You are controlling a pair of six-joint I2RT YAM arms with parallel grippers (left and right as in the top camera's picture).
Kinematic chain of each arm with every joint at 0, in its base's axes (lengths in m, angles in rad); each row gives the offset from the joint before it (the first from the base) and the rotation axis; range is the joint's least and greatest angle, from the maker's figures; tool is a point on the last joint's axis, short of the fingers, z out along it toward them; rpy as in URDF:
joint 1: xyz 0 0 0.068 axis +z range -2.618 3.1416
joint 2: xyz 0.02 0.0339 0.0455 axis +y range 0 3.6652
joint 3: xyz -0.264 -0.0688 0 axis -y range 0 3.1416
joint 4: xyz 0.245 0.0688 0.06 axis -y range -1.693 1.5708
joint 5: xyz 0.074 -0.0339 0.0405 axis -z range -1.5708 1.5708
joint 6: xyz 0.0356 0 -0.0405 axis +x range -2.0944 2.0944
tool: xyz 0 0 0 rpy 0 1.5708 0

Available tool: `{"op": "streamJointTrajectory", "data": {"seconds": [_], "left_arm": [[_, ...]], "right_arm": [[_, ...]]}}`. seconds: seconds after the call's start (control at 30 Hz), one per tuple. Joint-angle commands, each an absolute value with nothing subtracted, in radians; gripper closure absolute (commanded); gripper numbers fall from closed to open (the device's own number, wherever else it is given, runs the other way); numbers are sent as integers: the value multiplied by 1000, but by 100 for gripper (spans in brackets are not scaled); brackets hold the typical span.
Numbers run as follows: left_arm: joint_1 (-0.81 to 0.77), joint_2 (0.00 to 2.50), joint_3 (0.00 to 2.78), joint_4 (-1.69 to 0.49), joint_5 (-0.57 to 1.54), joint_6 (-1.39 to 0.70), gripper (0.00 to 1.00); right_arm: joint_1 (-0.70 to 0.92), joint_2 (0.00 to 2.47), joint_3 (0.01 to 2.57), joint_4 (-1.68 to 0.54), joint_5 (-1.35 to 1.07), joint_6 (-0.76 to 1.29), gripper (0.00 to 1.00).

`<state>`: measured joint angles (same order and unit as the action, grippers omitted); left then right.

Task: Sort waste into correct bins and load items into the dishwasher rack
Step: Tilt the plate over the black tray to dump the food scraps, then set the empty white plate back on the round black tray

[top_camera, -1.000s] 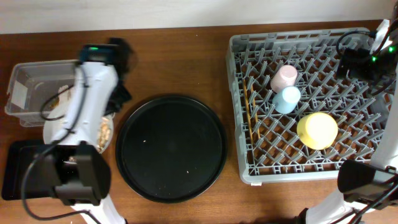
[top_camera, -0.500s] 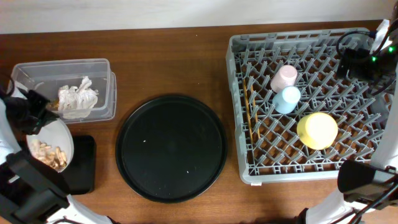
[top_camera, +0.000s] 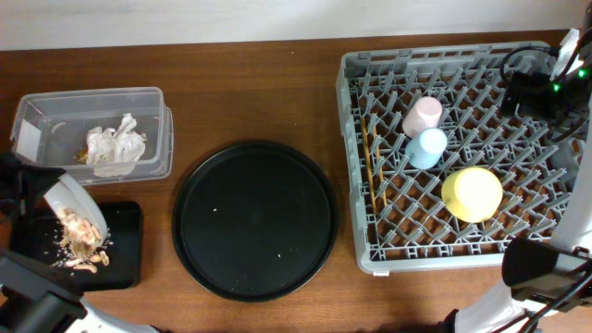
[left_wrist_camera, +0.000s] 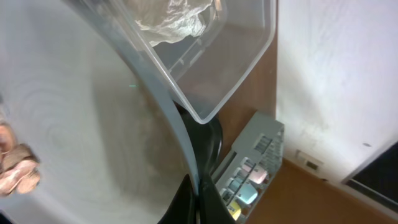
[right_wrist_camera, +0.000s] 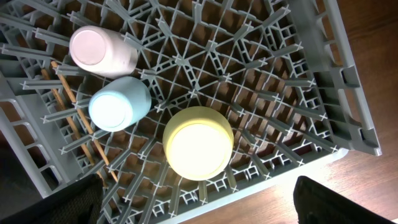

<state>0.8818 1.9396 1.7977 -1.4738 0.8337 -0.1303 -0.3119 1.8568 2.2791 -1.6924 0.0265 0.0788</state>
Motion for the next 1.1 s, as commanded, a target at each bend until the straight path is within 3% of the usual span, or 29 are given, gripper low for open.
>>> {"op": "streamJointTrajectory", "data": {"seconds": [0.0,0.3,0.57,0.7,0.87,0.93,1.07], "left_arm": [[941,1937,1816,-1499,919,-73,99],[984,1969,1782,-1552,1035,48,99],[1018,1969,1781,-1642,1010,63,99],[1023,1969,1774,-1575,1020,62,99],[1022,1968,1767,-1689,1087,148,99],[1015,1954,1760,-1614,1042,119,99],[1010,1954,1752,-1689,1002,135,99]], "right_arm": [[-315,1856,2278,-1698,39,86,2],[-315,1856,2278,-1698,38,86,2],[-315,1856,2278,-1698,39,86,2],[-315,1856,2278,-1698,39,86,2],[-315,1856,2278,-1698,38,86,2],[-315,1856,2278,-1698,39,86,2],[-315,1856,2278,-1698,39,86,1]]}}
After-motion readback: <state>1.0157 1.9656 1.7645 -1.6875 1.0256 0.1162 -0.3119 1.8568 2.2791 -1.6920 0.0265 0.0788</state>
